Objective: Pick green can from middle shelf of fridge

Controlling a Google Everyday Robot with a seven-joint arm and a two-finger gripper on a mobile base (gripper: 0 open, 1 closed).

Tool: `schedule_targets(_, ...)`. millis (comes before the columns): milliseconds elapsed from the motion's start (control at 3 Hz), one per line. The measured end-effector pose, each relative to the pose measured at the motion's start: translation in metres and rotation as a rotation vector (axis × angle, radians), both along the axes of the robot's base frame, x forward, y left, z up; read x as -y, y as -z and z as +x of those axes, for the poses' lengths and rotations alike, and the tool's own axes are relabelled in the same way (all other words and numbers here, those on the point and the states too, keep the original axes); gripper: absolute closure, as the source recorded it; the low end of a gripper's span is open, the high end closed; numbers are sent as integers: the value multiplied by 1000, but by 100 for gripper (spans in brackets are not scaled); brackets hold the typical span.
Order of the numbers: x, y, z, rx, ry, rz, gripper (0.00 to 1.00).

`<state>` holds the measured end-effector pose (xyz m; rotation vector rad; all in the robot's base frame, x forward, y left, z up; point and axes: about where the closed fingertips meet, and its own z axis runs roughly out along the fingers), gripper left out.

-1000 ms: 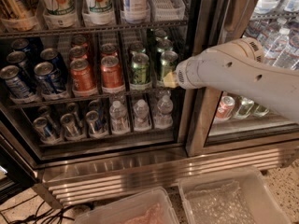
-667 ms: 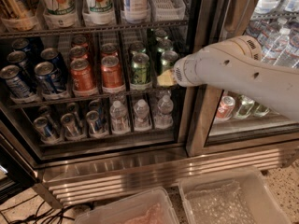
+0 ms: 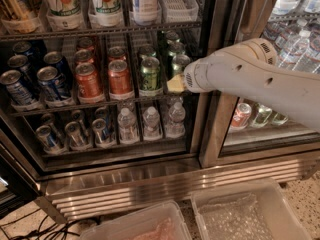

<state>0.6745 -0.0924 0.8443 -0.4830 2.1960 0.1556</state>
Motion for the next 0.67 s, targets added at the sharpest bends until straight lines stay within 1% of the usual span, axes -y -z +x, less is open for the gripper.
schedule_targets(667, -2, 0, 2, 7, 2, -3, 37)
